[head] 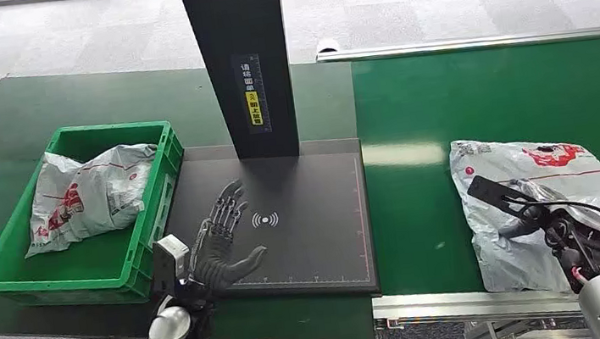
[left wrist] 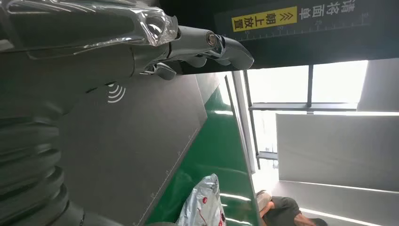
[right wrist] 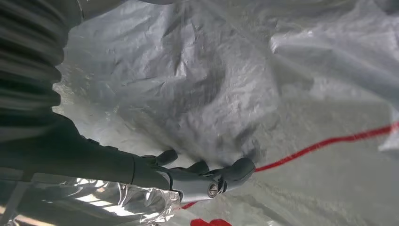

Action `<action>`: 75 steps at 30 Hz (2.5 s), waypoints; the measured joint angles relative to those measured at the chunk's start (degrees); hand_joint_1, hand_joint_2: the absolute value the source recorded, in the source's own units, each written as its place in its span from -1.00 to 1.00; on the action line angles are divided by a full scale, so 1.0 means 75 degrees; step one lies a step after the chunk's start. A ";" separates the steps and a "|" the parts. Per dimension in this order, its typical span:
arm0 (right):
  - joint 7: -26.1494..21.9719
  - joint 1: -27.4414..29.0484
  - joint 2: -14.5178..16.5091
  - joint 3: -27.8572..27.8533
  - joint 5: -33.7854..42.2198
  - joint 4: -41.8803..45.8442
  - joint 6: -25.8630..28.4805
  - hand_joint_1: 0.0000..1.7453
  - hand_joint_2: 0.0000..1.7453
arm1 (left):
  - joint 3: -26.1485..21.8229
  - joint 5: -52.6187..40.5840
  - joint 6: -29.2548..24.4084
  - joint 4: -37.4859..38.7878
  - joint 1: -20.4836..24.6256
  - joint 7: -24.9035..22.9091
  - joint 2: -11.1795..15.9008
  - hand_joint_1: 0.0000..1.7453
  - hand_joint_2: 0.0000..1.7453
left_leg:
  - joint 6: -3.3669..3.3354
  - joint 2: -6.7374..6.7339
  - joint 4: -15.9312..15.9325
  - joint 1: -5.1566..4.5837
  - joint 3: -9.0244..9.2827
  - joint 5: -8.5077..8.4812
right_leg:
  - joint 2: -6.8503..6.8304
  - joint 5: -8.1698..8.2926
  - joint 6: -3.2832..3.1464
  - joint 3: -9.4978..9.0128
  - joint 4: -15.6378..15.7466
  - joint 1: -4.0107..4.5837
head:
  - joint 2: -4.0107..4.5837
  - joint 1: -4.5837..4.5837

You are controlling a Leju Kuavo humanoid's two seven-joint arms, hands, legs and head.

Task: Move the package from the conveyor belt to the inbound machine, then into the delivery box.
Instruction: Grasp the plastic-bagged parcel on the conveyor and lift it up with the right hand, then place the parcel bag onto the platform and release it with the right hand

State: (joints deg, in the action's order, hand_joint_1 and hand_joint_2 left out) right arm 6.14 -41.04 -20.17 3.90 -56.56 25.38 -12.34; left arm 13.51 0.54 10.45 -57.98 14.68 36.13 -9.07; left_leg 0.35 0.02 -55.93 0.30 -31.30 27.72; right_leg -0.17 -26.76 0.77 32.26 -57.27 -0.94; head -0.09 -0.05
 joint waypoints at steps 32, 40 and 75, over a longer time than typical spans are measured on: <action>0.0650 -0.0436 -0.0060 0.1036 -0.0487 -0.0757 -0.0182 1.00 1.00 | 0.0000 -0.0004 -0.0262 0.0208 -0.0087 0.0076 -0.0003 -1.00 1.00 | -0.0004 -0.0001 -0.0001 0.0000 0.0004 -0.0003 | -0.0003 0.0000 0.0000 -0.0006 0.0000 0.0000 | 0.0000 0.0001; 0.0611 -0.0396 -0.0012 0.1037 -0.0429 -0.0761 0.0281 1.00 1.00 | -0.0001 -0.0001 -0.0310 0.0197 -0.0097 0.0063 -0.0003 -1.00 1.00 | -0.0004 -0.0002 -0.0001 0.0000 0.0005 -0.0003 | -0.0002 0.0000 0.0000 -0.0006 0.0000 0.0000 | 0.0000 0.0001; -0.5918 0.2452 0.1955 0.1604 0.0295 0.6339 0.6511 1.00 1.00 | -0.0204 0.0044 -0.4928 -0.3491 -0.0647 0.0542 -0.0178 -1.00 1.00 | -0.0002 -0.0015 0.0007 0.0012 0.0003 -0.0007 | 0.0005 0.0001 -0.0006 -0.0004 -0.0002 0.0011 | 0.0000 -0.0001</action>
State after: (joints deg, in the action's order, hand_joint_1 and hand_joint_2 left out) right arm -38.24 -22.65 -5.51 15.93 -54.34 72.91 36.50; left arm 11.98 0.87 -26.51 -84.15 9.82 40.19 -10.40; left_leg 0.33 -0.10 -55.88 0.38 -31.28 27.67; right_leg -0.14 -26.76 0.72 32.23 -57.29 -0.86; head -0.09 -0.06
